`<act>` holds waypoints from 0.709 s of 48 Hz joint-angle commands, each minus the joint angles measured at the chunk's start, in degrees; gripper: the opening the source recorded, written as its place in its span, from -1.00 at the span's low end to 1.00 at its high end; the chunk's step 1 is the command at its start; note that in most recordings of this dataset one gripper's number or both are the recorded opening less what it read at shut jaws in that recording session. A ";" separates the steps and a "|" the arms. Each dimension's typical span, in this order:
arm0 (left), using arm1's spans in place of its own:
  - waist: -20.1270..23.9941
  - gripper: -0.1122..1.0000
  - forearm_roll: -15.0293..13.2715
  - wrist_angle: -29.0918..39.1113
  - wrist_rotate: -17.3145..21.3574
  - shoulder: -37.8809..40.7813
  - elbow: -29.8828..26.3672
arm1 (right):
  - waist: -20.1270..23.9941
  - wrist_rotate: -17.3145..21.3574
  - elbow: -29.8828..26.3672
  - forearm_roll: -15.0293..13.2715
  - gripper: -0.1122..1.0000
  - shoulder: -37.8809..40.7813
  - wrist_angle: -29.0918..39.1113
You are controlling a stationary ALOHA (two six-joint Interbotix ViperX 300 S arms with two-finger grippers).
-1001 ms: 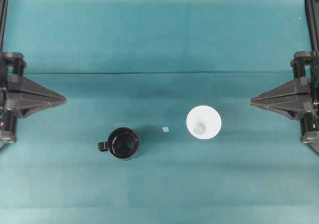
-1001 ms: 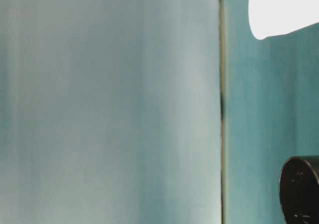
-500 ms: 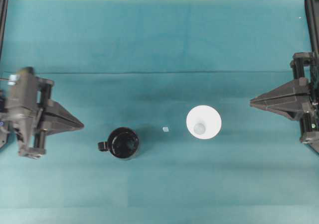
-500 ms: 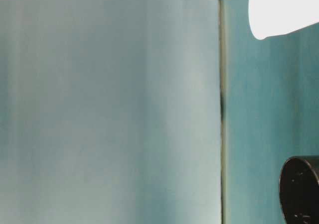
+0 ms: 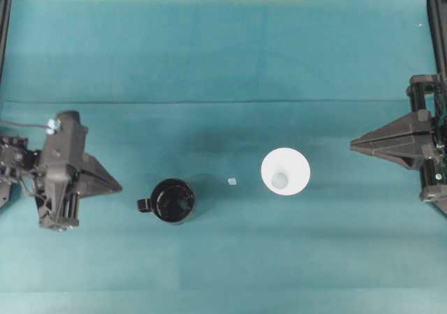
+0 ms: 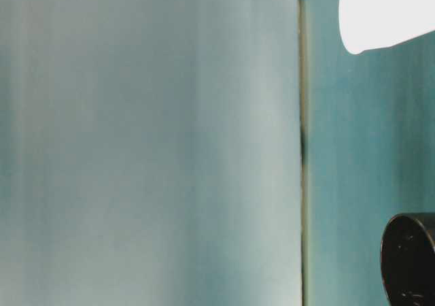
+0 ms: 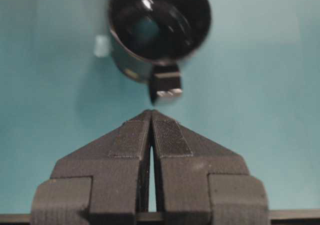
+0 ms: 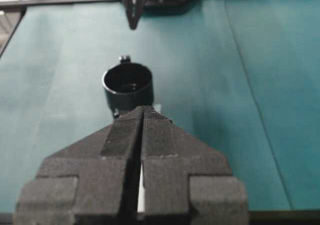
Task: Put the paper cup into the moved cup holder.
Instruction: 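Lower the left gripper and grasp the black cup holder's rim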
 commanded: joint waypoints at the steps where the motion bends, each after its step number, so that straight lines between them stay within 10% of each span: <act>1: -0.44 -0.79 0.09 0.00 -0.09 1.32 -1.32 | -0.09 0.62 -1.41 0.18 -0.87 0.35 -0.09; 21: -0.44 -0.69 0.09 2.99 -0.44 5.36 -3.78 | -0.18 0.62 -1.41 0.18 -0.87 0.44 0.70; 34: -0.62 0.61 0.09 2.11 -9.67 7.12 -2.64 | -0.18 0.62 -1.41 0.18 -0.87 0.35 0.88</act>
